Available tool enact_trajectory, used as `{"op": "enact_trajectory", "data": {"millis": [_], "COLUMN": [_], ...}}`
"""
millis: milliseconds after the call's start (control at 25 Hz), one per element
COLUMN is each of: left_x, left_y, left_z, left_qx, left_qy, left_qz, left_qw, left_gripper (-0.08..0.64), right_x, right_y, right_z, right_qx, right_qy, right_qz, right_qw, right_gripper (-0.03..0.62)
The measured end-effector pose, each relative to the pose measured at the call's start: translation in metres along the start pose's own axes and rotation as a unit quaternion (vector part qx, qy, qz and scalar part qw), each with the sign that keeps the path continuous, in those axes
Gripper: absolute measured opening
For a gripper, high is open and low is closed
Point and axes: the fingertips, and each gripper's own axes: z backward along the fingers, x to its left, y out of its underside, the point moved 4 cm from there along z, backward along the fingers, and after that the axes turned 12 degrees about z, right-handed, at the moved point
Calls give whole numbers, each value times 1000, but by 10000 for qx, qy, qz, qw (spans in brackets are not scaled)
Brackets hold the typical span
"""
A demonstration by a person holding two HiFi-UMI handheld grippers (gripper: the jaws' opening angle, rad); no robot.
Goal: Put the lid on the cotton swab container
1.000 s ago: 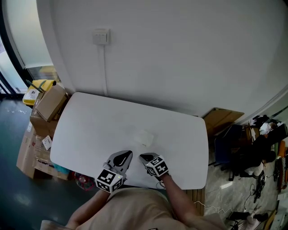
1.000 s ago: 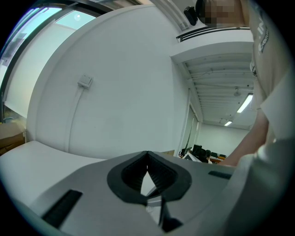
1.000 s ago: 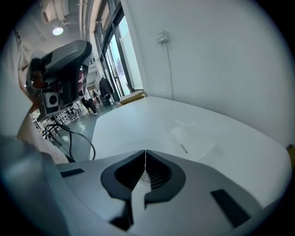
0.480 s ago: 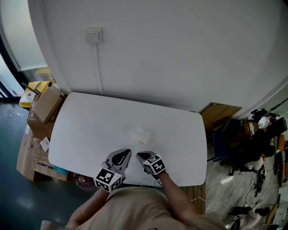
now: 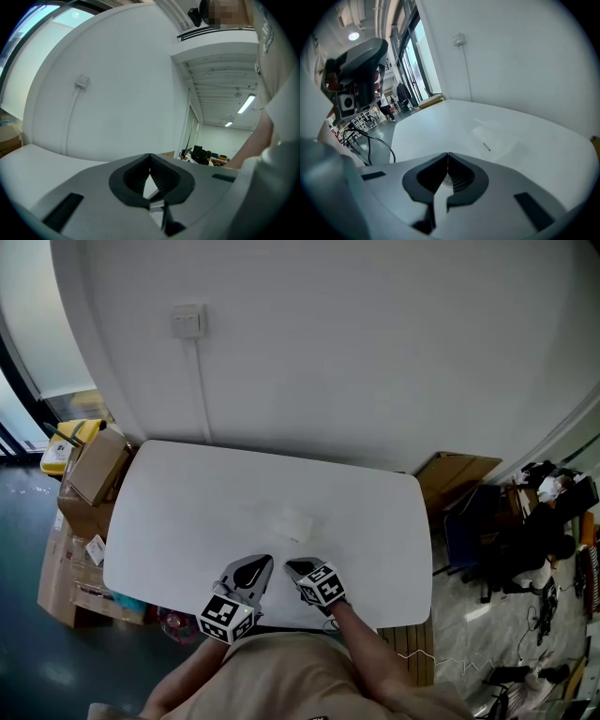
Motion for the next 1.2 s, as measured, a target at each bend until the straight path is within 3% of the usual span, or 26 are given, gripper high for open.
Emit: {"op": "enact_trajectory", "data": {"millis": [160,440,600,920,1200], "left_x": [0,7,5,7,10], "left_y": [-3,-2,-12,-49,-91], "left_z": [1,5,-1,-18,-16], "left_qx": [11,47,-9,-221,-518], "left_qy": [7,-37,55,261,193], "left_qz": [-57,-50,-144,-428,-784], "left_qw": [10000,10000,9999,9985,9954], "left_gripper": [14,14,14,13,14], "right_x": [0,-16,-30,-32,-22], "right_y": [-5,-28,-55,-112,-142], "right_z": [6,44,80,158,217], "right_qx": [-222,-1077,-1687,-2615,-3061], "right_qy": [53,409,799,1411,2067], "right_qz": [114,-423,-579,-67,394], "right_qw": [9997,9924,9807,9548,9285], "right_gripper": [18,17,17,17,17]}}
